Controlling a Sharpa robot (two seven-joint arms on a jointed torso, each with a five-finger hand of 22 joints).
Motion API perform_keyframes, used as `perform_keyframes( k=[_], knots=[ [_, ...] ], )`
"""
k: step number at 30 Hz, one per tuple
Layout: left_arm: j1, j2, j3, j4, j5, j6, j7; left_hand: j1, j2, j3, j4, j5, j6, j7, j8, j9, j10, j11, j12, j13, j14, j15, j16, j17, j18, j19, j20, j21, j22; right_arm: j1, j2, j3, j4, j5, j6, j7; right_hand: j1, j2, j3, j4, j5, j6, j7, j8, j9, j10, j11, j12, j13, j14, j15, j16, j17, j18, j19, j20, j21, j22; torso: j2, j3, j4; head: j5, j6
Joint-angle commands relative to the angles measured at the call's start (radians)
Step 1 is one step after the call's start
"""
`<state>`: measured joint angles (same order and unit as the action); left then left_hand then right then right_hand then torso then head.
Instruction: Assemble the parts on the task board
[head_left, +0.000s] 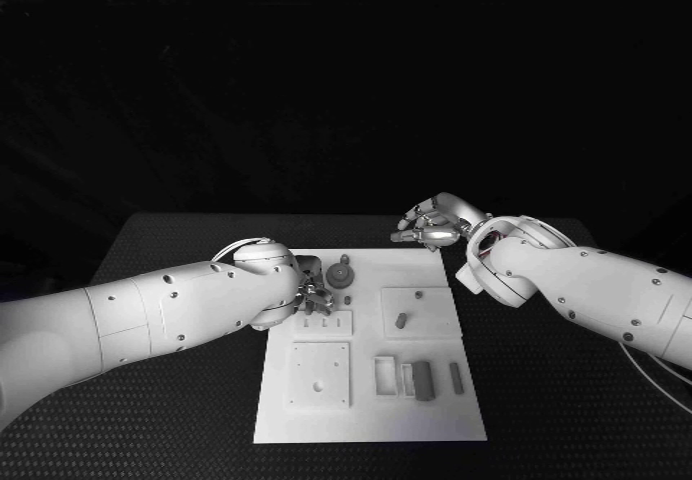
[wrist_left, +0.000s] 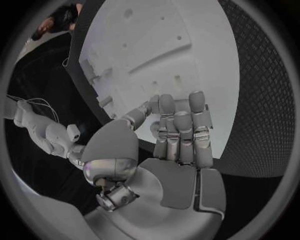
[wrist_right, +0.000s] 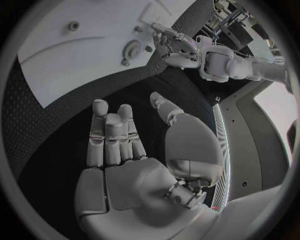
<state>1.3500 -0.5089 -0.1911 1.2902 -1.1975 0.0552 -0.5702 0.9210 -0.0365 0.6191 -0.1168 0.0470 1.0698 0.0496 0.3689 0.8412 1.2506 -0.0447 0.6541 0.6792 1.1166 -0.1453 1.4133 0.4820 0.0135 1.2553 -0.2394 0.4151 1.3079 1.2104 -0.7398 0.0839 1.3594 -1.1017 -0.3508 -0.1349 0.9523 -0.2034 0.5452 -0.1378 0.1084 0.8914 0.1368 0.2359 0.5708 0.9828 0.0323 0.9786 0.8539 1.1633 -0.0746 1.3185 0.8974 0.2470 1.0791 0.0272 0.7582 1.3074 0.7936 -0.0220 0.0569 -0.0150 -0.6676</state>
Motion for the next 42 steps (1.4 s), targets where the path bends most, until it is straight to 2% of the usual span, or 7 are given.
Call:
perform_keyframes(
  k=[1,6,14,15,16,25,42],
  knots=[
    [-0.008,0.003,-0.006,-0.004,-0.031,-0.016,0.003,0.054,0.045,0.039,-0.034,0.003,0.002,0.006,-0.007,0.001,-0.004,-0.006,0.006,0.0,-0.003,-0.011,0.005,-0.001,-0.009,0.011,-0.011,0.006,0.02,-0.001,0.0,0.0,0.0,0.0,0.013,0.01,-0.001,0.011,-0.002,0.0,0.004,0.002,0.008,-0.003,0.001,-0.006,0.0,0.005,-0.001,-0.007,-0.001,-0.004,-0.001,0.015,-0.007,0.002,-0.005,0.019,0.0,-0.0003,0.0007,0.0,0.001],
    [-0.009,0.0,-0.006,-0.002,-0.022,-0.016,0.007,0.054,0.044,0.04,-0.034,0.003,0.002,0.006,-0.007,0.002,-0.004,-0.006,0.007,-0.001,-0.003,-0.011,0.005,-0.002,-0.009,0.012,-0.011,0.006,0.02,-0.001,0.0,0.0,0.0,0.001,0.015,0.01,-0.001,0.012,-0.002,0.0,0.004,0.002,0.008,-0.003,0.001,-0.006,0.0,0.006,-0.001,-0.007,-0.001,-0.004,-0.001,0.015,-0.007,0.002,-0.005,0.019,0.0,-0.0006,0.0005,0.0,0.001],
    [-0.009,-0.019,-0.005,0.011,0.083,-0.016,0.006,0.064,0.04,0.045,-0.04,0.005,0.01,0.003,-0.008,0.008,0.002,-0.009,0.01,-0.001,0.002,-0.014,0.009,-0.005,-0.007,0.016,-0.013,0.008,0.021,-0.002,0.0,0.0,-0.001,0.001,0.017,0.01,-0.001,0.012,-0.002,0.0,0.004,0.002,0.008,-0.003,0.001,-0.006,0.001,0.006,-0.002,-0.007,-0.001,-0.004,-0.001,0.015,-0.008,0.002,-0.005,0.019,0.0,-0.0009,0.0004,0.0,-0.001],
    [-0.009,-0.02,-0.005,0.011,0.095,-0.015,0.005,0.066,0.04,0.047,-0.042,0.01,0.012,0.002,-0.008,0.009,0.003,-0.01,0.012,-0.001,0.004,-0.015,0.01,-0.006,-0.007,0.017,-0.013,0.009,0.021,-0.002,-0.001,0.0,-0.001,0.001,0.018,0.01,-0.001,0.012,-0.002,0.0,0.004,0.002,0.008,-0.003,0.001,-0.006,0.001,0.006,-0.002,-0.007,-0.001,-0.004,-0.001,0.015,-0.008,0.002,-0.005,0.019,0.0,-0.0008,0.0007,-0.001,-0.001],
    [-0.009,-0.021,-0.005,0.01,0.106,-0.015,0.004,0.065,0.039,0.047,-0.044,0.04,0.015,0.001,-0.01,0.012,0.005,-0.01,0.014,-0.002,0.005,-0.015,0.013,-0.008,-0.008,0.019,-0.013,0.01,0.021,-0.002,-0.001,0.0,-0.001,0.001,0.018,0.01,-0.001,0.012,-0.002,0.0,0.004,0.002,0.008,-0.003,0.001,-0.006,0.001,0.006,-0.002,-0.007,-0.001,-0.004,-0.001,0.015,-0.008,0.002,-0.005,0.019,0.0,-0.0006,0.0006,-0.001,-0.001],
    [-0.008,-0.029,-0.005,0.006,0.164,-0.021,0.002,0.065,0.04,0.045,-0.054,0.061,0.023,-0.002,-0.014,0.018,0.009,-0.013,0.019,-0.002,0.007,-0.018,0.021,-0.01,-0.009,0.02,-0.015,0.013,0.022,-0.003,0.0,0.0,-0.002,0.001,0.018,0.01,-0.002,0.012,-0.003,0.0,0.004,0.002,0.008,-0.003,0.001,-0.006,0.001,0.006,-0.002,-0.007,-0.001,-0.004,-0.001,0.015,-0.008,0.002,-0.006,0.019,0.0,-0.0007,0.0003,-0.001,-0.001],
    [-0.002,-0.057,-0.003,0.012,0.289,0.072,-0.022,0.064,0.043,0.044,-0.062,0.071,0.03,-0.004,-0.018,0.023,0.013,-0.015,0.023,-0.002,0.009,-0.02,0.028,-0.011,-0.01,0.021,-0.016,0.015,0.022,-0.004,0.005,0.0,-0.006,0.001,0.02,0.01,-0.002,0.012,-0.003,0.0,0.004,0.002,0.008,-0.003,0.001,-0.007,0.001,0.007,-0.002,-0.007,-0.001,-0.004,-0.001,0.015,-0.008,0.002,-0.006,0.019,0.0,0.001,0.001,0.005,-0.002]
  ],
)
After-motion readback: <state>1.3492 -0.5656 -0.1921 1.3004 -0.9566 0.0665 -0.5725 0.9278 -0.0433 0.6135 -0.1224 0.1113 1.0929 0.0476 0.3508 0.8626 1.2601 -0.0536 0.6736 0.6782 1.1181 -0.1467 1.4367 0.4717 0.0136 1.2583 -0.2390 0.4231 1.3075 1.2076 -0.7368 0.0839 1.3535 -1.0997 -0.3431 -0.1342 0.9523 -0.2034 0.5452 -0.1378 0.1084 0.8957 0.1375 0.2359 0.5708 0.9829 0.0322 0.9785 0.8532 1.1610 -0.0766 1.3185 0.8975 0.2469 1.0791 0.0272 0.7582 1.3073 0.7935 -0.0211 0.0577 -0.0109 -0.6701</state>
